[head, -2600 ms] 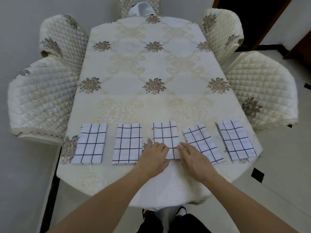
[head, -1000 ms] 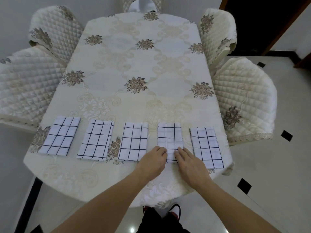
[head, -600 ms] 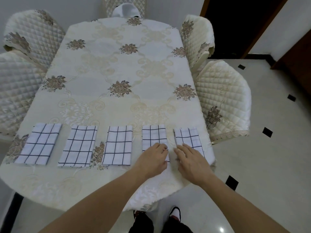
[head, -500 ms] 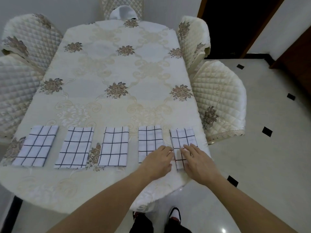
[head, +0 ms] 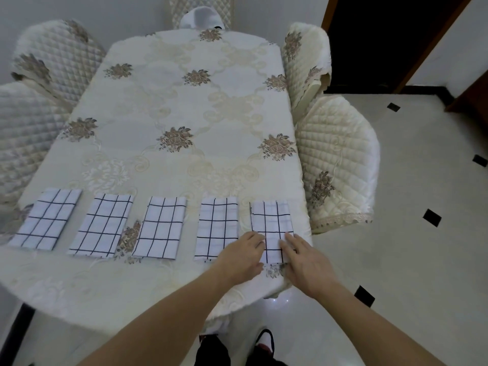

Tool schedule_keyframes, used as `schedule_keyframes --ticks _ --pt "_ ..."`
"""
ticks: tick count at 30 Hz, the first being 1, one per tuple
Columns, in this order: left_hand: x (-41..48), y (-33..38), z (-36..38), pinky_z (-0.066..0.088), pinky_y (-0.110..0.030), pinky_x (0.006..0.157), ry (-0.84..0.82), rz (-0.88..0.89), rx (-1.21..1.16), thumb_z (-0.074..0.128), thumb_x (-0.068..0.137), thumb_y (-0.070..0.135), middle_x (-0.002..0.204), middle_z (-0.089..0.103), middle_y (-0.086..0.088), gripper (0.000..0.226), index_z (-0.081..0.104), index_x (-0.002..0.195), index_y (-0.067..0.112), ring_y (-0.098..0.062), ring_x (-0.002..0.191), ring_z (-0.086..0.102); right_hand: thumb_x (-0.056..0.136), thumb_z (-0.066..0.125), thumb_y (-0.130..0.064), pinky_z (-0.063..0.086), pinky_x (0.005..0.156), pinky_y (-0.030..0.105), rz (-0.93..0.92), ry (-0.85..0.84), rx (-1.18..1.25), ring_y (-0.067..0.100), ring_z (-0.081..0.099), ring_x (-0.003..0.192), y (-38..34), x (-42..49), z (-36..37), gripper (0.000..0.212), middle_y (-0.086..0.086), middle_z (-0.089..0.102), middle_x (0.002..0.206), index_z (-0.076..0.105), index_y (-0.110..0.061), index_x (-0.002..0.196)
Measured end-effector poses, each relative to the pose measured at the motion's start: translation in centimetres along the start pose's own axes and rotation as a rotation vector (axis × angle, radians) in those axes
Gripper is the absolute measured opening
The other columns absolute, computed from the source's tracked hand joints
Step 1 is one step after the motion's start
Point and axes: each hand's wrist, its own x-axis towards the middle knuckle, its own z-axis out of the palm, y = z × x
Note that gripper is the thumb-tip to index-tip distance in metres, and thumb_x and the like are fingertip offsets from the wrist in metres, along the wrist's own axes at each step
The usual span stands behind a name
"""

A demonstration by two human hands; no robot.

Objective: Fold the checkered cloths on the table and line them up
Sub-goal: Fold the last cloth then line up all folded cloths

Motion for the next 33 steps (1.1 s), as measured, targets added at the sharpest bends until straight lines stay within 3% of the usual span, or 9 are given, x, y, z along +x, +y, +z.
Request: schedule_keyframes --ticks 4,7,12,22,25,28,33 --pt "0.5 -0.5 -0.1 0.053 -0.04 0.095 0.051 0.009 0.049 0.066 0.09 0.033 0.137 0.056 -0.011 0.047 0.062 0.125 0.002 -0.027 0.129 0.049 0.055 0.082 -0.015 0.061 0.072 0.038 0.006 0.038 0.016 0.029 0.065 0.115 0.1 0.9 -0.4 0.069 0.012 0.065 0.129 0.066 -0.011 0.122" --pt "0.6 -0.8 0.3 0.059 -0.034 0.081 0.074 0.06 0.094 0.078 0.077 0.037 0.119 0.066 -0.008 0.045 0.071 0.109 0.005 -0.024 0.111 0.062 0.06 0.078 -0.015 0.06 0.082 0.039 0.024 0.057 0.084 0.029 0.063 0.118 0.3 1.2 -0.5 0.063 0.01 0.063 0.13 0.066 -0.013 0.122" --pt "0.8 -0.7 0.9 0.06 -0.036 0.074 0.105 0.101 0.176 0.079 0.074 0.034 0.108 0.07 -0.01 0.042 0.073 0.102 0.003 -0.024 0.094 0.066 0.062 0.075 -0.016 0.057 0.09 0.039 0.033 0.048 0.103 0.03 0.061 0.118 0.4 1.2 -0.5 0.062 0.009 0.062 0.133 0.065 -0.013 0.123" --pt "0.8 -0.4 1.4 0.06 -0.033 0.065 0.166 0.124 0.077 0.079 0.072 0.026 0.111 0.068 -0.008 0.04 0.072 0.102 0.001 -0.024 0.1 0.064 0.064 0.075 -0.004 0.061 0.071 0.037 0.104 0.047 0.1 0.027 0.062 0.12 -0.5 0.6 -0.3 0.057 0.008 0.062 0.133 0.065 -0.013 0.119" --pt "1.0 0.0 1.3 0.057 -0.023 0.071 0.221 0.181 0.103 0.082 0.067 0.03 0.105 0.071 -0.002 0.037 0.075 0.096 0.008 -0.017 0.095 0.066 0.07 0.072 -0.005 0.061 0.075 0.039 0.117 0.058 0.109 0.025 0.058 0.126 -0.5 0.1 0.0 0.055 0.006 0.059 0.137 0.063 -0.015 0.123" --pt "0.7 0.5 0.6 0.052 -0.018 0.068 0.216 0.166 0.109 0.084 0.065 0.036 0.102 0.071 0.002 0.038 0.076 0.094 0.013 -0.013 0.093 0.066 0.073 0.07 -0.006 0.061 0.076 0.04 0.129 0.059 0.1 0.024 0.056 0.129 -0.5 -0.1 0.2 0.054 0.005 0.057 0.14 0.061 -0.016 0.126" --pt "0.2 -0.3 1.2 0.06 -0.03 0.064 0.159 0.107 0.07 0.082 0.075 0.029 0.107 0.068 -0.005 0.038 0.071 0.102 0.006 -0.021 0.096 0.064 0.072 0.071 -0.004 0.059 0.085 0.043 0.133 0.017 0.107 0.029 0.055 0.13 -0.7 0.0 0.0 0.059 0.005 0.057 0.141 0.061 -0.015 0.129"
